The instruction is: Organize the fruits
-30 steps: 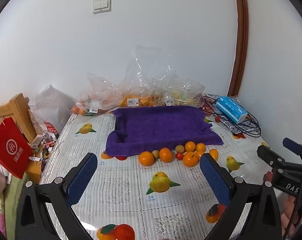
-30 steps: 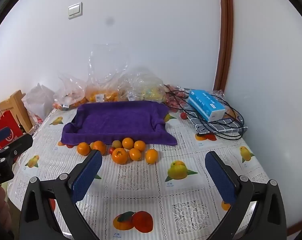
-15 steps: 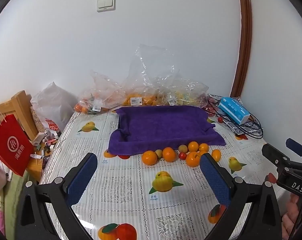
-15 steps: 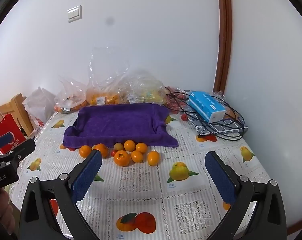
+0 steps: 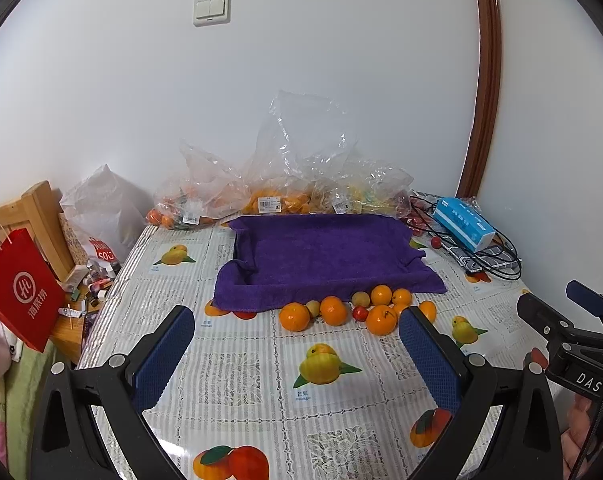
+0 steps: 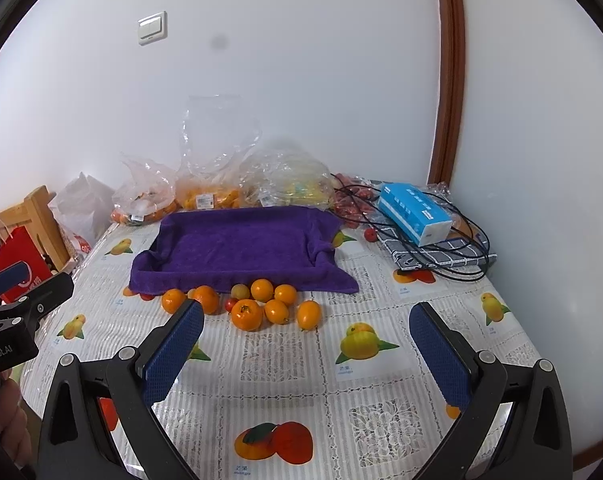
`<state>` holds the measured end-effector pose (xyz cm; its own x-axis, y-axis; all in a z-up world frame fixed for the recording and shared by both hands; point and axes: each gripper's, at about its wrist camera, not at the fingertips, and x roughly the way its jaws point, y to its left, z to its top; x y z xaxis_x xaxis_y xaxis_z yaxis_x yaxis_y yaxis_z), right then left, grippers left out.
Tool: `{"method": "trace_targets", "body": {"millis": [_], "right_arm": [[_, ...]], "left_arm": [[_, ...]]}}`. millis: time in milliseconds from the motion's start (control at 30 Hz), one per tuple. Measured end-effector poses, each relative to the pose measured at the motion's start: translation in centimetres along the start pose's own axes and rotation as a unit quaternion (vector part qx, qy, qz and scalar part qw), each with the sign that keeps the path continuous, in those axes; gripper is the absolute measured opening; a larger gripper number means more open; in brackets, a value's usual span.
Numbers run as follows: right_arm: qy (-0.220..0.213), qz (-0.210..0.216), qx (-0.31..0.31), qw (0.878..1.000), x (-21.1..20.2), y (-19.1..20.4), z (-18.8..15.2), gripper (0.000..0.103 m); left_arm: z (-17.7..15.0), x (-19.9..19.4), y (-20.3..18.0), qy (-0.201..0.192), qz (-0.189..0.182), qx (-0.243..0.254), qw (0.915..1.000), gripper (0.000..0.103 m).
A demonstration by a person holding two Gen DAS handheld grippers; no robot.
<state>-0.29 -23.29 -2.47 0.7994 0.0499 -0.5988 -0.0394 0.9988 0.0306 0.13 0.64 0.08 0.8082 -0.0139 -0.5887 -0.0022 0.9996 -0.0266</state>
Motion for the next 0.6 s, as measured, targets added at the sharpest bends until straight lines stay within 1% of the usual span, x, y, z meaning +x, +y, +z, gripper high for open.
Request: {"method": "trace_targets", "body": {"millis": [600], "right_arm": [[-0.009, 0.011, -0.002, 1.0, -1.2, 0.5, 0.1, 0.102]], "left_arm": [[0.2, -1.5, -0.4, -0.013, -0.002, 0.001, 0.9999, 0.103]]}}
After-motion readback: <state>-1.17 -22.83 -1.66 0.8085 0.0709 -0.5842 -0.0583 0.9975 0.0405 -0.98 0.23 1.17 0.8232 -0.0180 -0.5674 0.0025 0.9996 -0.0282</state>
